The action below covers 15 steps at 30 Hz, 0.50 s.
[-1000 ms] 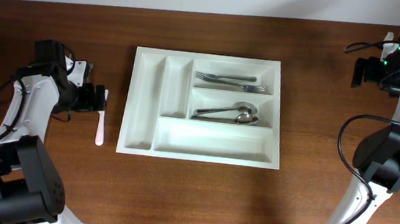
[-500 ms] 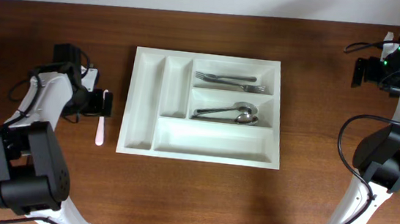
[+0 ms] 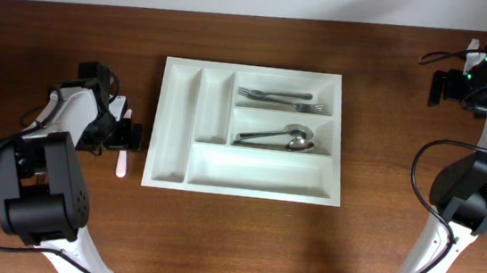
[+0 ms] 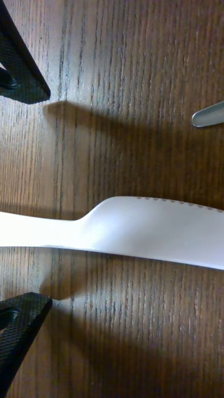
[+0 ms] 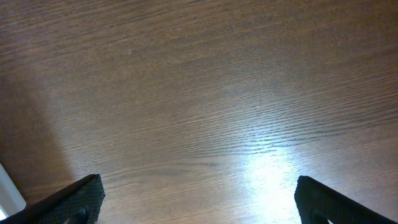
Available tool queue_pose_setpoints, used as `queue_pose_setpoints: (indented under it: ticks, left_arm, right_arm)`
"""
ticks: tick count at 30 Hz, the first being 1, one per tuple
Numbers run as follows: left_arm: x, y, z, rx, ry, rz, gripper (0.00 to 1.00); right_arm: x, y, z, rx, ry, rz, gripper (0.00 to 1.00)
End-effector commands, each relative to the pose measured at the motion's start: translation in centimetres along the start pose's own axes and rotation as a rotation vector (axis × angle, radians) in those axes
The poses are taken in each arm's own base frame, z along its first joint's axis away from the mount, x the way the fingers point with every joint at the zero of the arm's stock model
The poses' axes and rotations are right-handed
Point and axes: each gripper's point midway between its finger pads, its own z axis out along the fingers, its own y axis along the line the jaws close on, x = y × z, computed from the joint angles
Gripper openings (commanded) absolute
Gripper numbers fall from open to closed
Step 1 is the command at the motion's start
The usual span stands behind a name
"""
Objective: Pack container
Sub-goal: 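Move the left gripper over the white plastic knife and grasp it, then carry the knife into the tray's narrow left compartment and release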
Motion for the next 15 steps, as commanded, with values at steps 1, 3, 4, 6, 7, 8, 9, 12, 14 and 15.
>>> queue_pose_setpoints:
  ticks: [1,3,4,6,7,8,9,12,14,15]
  left_arm:
    - [-0.2,0.3,0.2,-0.010,0.004,-0.016,0.99]
    - [-0.1,0.3,0.6,-0.009,0.015,-0.015,0.99]
    - [0.0,0.3,0.8,-0.008,0.021,-0.015,0.99]
    - [0.2,0.2,1.2,-0.006,0.033,-0.014,0.99]
    - [0.2,0.2,1.3,-0.006,0.036,-0.014,0.99]
    - [0.2,0.2,1.3,-0.006,0.036,-0.014,0.99]
    - [0.2,0.2,1.3,-0.006,0.035,-0.015,0.99]
    - [0.2,0.2,1.3,-0.006,0.036,-0.015,0.99]
    - [0.2,0.2,1.3,-0.006,0.035,-0.015,0.99]
    - [0.2,0.2,1.3,-0.006,0.036,-0.015,1.00]
  right_arm:
    - [0.1,0.0,-0.1,-0.006,0.000,-0.005,0.99]
    - [0.1,0.1,-0.1,-0.006,0.000,-0.005,0.99]
    - [0.1,0.1,-0.1,-0.006,0.000,-0.005,0.99]
    - [0.1,0.1,-0.1,-0.006,0.000,-0.005,0.99]
    - [0.1,0.1,-0.1,-0.006,0.000,-0.005,0.99]
    - [0.1,0.1,-0.1,-0.006,0.000,-0.005,0.99]
    - [0.1,0.1,-0.1,-0.006,0.000,-0.005,0.99]
    - [0.1,0.1,-0.1,-0.006,0.000,-0.005,0.99]
    - [0.1,0.1,-0.1,-0.006,0.000,-0.005,0.99]
    - [0.1,0.1,-0.1,-0.006,0.000,-0.005,0.99]
